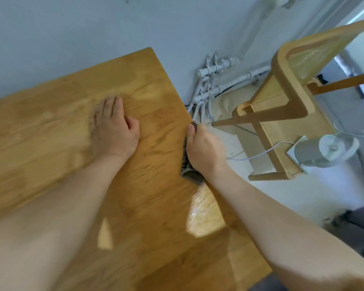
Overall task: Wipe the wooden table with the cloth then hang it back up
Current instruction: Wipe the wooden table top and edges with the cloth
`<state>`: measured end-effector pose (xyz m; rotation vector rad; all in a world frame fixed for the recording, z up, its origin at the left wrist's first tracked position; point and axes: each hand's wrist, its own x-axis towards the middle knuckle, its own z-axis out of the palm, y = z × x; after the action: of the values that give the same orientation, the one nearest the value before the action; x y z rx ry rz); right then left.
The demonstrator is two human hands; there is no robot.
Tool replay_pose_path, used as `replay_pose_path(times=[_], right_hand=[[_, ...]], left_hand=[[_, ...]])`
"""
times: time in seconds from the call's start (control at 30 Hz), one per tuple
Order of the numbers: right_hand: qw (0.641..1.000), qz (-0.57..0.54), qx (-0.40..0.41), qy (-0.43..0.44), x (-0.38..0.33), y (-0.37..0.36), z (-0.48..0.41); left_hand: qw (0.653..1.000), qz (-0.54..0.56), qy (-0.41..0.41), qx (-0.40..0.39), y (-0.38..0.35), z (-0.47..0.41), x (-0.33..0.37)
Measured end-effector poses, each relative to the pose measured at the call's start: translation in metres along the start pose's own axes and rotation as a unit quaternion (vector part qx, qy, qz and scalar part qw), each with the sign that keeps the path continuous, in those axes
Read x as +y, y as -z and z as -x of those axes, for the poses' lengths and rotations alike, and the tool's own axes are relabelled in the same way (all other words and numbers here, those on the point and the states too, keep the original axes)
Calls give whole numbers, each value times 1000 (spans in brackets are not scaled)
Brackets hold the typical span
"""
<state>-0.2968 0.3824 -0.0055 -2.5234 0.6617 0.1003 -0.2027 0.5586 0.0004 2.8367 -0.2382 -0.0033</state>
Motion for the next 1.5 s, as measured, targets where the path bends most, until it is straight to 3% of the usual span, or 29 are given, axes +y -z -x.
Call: replay_pose_path(times=[0.13, 0.37, 0.57, 0.73, 0.87, 0.97, 1.1, 1.2, 1.27, 1.33, 1.43, 1.5], right_hand=[[1000, -1, 8, -19, 25, 7, 45], [996, 37, 7, -85, 76, 17, 137], [988, 69, 67, -120, 112, 13, 211], [978, -20, 153, -142, 117, -2, 267], [969, 87, 151, -174, 83, -32, 284], [976, 128, 135, -113, 47, -51, 292], [988, 114, 64, 79, -4, -83, 313], [963, 123, -17, 237, -37, -103, 327], [944, 134, -28, 301, -29, -97, 325], [936, 151, -26, 318, -1, -76, 311], [952, 185, -20, 244, 46, -37, 280], [962, 191, -28, 194, 56, -23, 270]], left_hand=[[1000, 11, 0, -6, -1, 20, 6], [992, 1, -106, -64, -17, 129, 40], [979, -15, -169, -116, -12, 203, 41], [965, -6, -212, -154, -3, 240, 29], [955, 31, -235, -179, 10, 259, 17], [948, 92, -231, -200, 23, 264, 9], [952, 169, -190, -173, 41, 268, -6], [974, 45, -196, -100, 46, 268, -36], [977, -39, -177, -116, 50, 268, -57], [969, -61, -192, -141, 52, 269, -66], [945, -60, -262, -185, 46, 268, -43], [940, -59, -265, -208, 38, 265, -19]])
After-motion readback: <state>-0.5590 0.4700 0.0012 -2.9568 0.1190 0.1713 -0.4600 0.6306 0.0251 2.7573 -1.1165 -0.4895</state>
